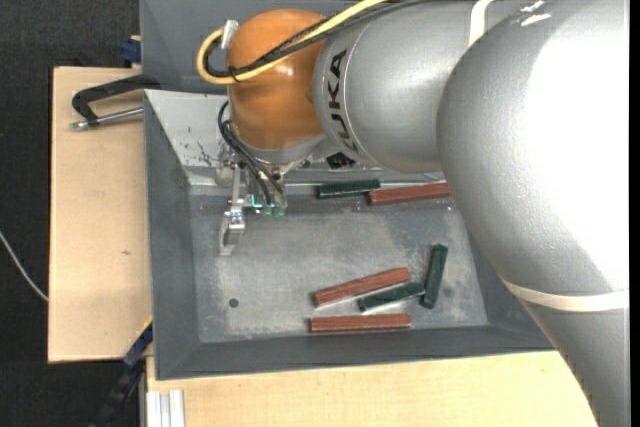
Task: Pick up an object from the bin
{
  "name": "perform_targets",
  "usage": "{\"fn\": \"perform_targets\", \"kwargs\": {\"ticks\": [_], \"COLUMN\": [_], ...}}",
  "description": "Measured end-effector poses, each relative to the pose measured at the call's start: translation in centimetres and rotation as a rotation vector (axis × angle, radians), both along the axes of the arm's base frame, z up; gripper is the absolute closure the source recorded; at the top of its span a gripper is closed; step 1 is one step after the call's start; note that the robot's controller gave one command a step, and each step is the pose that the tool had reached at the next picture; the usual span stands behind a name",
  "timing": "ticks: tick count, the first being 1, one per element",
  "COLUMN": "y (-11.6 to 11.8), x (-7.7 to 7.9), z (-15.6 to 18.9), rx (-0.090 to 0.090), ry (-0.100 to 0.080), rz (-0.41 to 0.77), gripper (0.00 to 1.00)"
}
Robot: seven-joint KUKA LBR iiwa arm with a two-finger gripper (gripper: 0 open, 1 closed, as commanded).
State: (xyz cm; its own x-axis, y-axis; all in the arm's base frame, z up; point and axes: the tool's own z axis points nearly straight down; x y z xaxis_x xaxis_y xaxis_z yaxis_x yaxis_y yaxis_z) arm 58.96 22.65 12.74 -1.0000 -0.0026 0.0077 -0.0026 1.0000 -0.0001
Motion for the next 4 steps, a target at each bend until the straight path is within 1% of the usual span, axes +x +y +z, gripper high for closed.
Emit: {"fn": "perform_targets", "kwargs": {"ticks": [1,2,3,4], "y": [-0.1,-4.4,-10.6,-13.6], "x": [0.2,-0.2,-0.7,-1.0], "z": [0.5,-4.6,-2.0,1.4], "rx": [0.002,0.002,0.001,0.0], "ry": [-0.008,-0.01,-0.004,-0.012], "rz": [-0.002,-0.025,-0.033,0.127], "gripper": [0.0,0.0,0.0,0.0]}}
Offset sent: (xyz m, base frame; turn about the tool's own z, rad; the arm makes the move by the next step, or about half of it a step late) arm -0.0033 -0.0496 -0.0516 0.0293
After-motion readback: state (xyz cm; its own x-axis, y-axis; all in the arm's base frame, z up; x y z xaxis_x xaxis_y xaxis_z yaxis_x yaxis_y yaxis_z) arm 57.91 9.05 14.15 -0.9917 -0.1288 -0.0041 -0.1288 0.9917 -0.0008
